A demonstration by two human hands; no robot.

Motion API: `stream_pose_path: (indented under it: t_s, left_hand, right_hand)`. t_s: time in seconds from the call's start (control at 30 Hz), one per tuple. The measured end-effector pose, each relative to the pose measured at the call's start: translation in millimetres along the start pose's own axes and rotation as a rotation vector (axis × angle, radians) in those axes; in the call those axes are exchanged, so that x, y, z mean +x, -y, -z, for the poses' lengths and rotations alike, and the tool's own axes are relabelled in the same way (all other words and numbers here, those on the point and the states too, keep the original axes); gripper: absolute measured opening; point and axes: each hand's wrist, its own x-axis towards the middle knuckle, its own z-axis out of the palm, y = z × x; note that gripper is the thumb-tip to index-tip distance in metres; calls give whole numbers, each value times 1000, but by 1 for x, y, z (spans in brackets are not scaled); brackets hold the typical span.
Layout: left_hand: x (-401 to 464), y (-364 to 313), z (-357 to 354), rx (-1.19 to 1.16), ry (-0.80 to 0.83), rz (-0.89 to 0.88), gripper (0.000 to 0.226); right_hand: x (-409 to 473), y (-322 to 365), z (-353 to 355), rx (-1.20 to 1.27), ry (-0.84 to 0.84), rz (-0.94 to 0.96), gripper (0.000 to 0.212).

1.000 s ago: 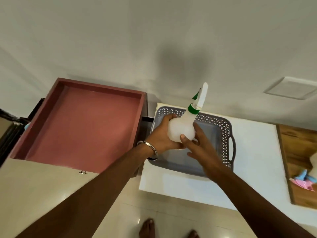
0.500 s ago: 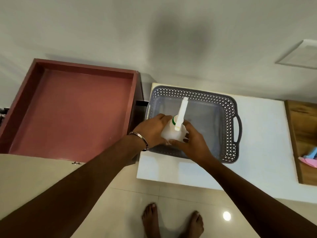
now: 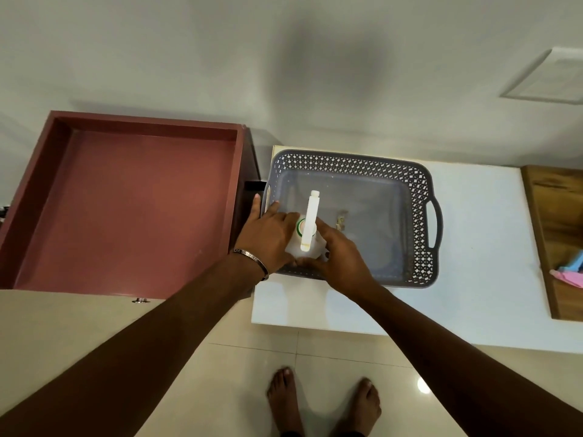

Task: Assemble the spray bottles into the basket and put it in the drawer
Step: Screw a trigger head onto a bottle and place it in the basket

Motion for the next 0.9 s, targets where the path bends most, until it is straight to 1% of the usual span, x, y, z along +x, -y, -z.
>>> stream_pose_path:
  t_s: [0.2,0.4,0.53,0.63,0.73,0.83,0.9]
  left_hand:
    - [-2,1,-3,-22,-3,26,74]
    - [-4,0,-4,-37,-2,29,83]
    - [-11,1,-6,-77,-10,37,90]
    - [-19,1,-1,-184,1,80,105]
    - [-33,-3,8,-345,-33,147,113]
    - [-54,-13,17,-445,-95,200,105]
    - [-73,-22,18,-532,-211,243,89]
  right_hand:
    - [-2,-1,-2,9,36,-9,85]
    - [-3,2,-1,9,86,-41,96]
    - [-4,6,1,-45,106,-24,101]
    - [-8,10,7,-6,124,-38,109]
    - [-18,11,19,-93,79,2,109]
    - [-31,13,36,-144,52,51,104]
    - [-40,14,49,-167,29,70,102]
